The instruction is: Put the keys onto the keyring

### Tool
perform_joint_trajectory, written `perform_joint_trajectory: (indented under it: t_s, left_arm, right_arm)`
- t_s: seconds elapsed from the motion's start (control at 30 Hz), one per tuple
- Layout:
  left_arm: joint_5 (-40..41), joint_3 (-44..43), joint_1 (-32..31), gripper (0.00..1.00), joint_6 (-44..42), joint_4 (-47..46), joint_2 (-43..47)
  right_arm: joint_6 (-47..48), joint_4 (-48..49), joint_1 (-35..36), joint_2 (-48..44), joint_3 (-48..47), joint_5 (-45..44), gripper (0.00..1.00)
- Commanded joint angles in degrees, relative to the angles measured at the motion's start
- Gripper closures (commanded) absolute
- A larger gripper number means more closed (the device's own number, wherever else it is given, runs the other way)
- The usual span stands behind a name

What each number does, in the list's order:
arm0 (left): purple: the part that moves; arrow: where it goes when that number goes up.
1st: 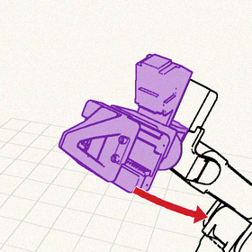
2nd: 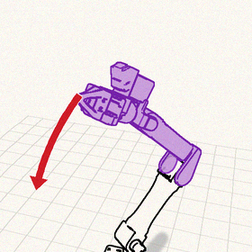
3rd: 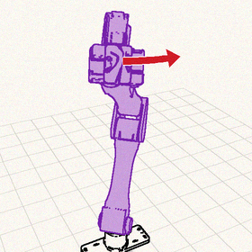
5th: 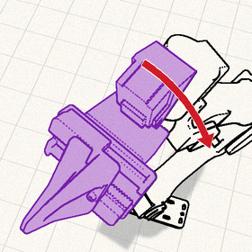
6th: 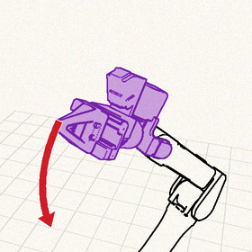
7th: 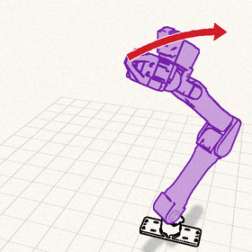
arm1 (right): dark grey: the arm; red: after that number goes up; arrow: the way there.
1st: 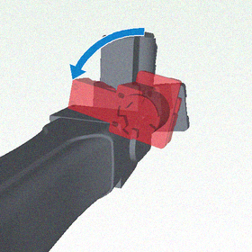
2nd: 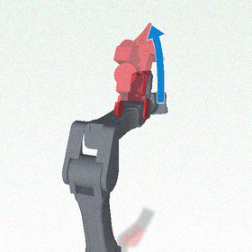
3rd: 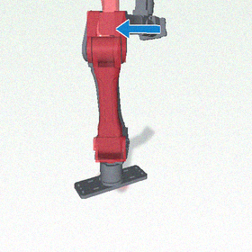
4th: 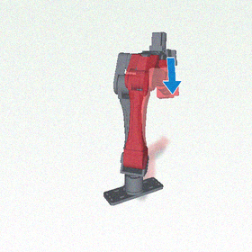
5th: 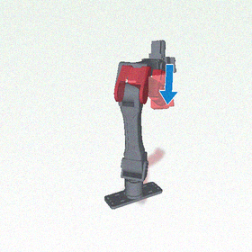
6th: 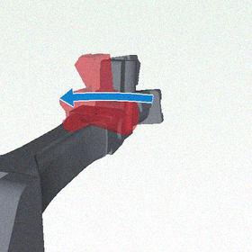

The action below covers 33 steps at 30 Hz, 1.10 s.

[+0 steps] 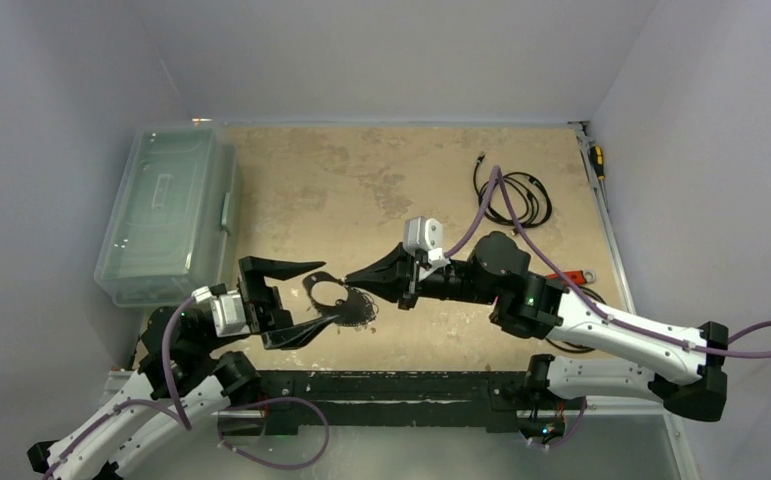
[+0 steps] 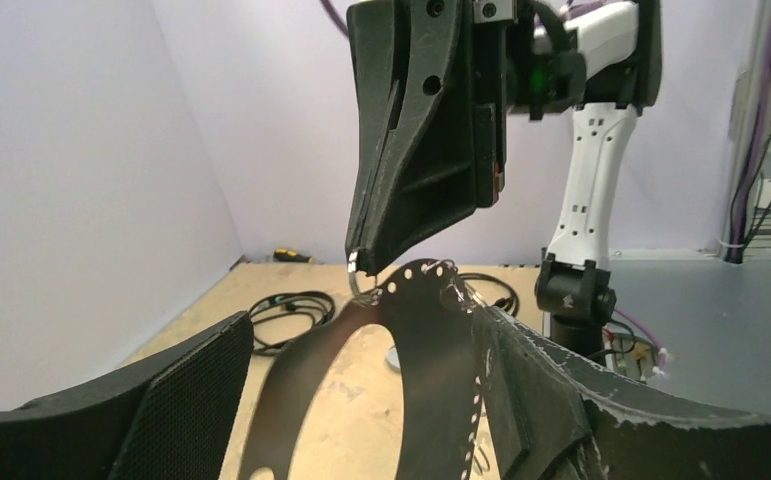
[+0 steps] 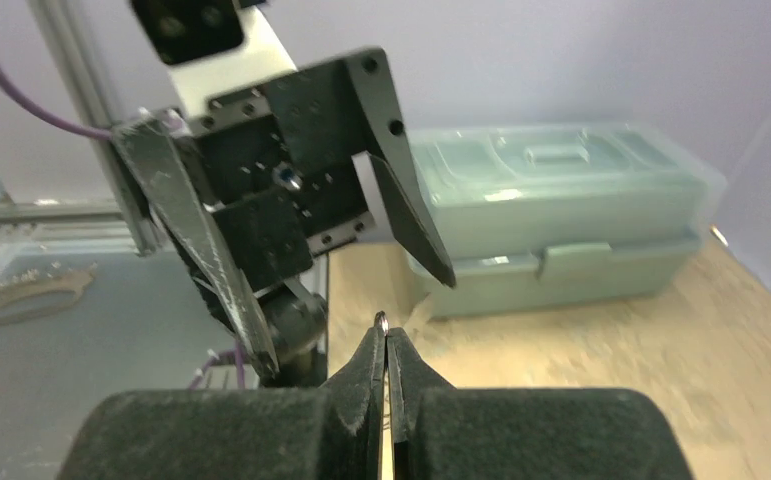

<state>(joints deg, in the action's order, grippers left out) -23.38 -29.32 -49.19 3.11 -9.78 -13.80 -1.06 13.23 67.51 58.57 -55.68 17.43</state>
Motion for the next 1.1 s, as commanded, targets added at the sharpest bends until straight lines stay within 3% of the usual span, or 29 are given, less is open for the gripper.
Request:
perform_joint_trajectory:
  t_s: [0.0, 0.3, 0.53, 0.67, 0.77, 0.87, 1.07]
  left_arm:
    - [3.0, -4.8, 0.2, 0.22, -2.9, 7.0, -1.9]
    - [1.7, -7.3, 0.1, 0.31, -6.1, 13.2, -7.6]
    - [5.3, -7.9, 0.2, 0.38, -6.2, 15.0, -11.9]
    - [9.6, -7.8, 0.1, 0.28, -0.9, 14.6, -14.7]
    - [14.6, -7.5, 0.1, 0.07, 3.4, 13.8, -16.1]
    - [21.0, -7.8, 0.1, 0.04, 6.5, 14.7, -18.4]
    - [19.5, -7.9, 0.1, 0.02, 6.3, 13.3, -19.6]
  right_arm:
    - [4.3, -17.3, 0.3, 0.5, -8.1, -8.7, 1.0]
    - [11.6, -36.7, 0.3, 6.0, -17.0, -17.0, 1.0]
    - [9.3, -39.6, 0.3, 7.0, -18.3, -25.1, 1.0]
    - [4.2, -30.4, 0.3, 3.8, -14.0, -26.0, 1.0]
    - [0.2, -25.8, 0.3, 3.3, -11.6, -30.6, 1.0]
    - [-4.8, -23.0, 0.3, 3.4, -9.8, -34.5, 1.0]
    - [-10.5, -22.6, 0.3, 4.1, -9.7, -41.3, 1.0]
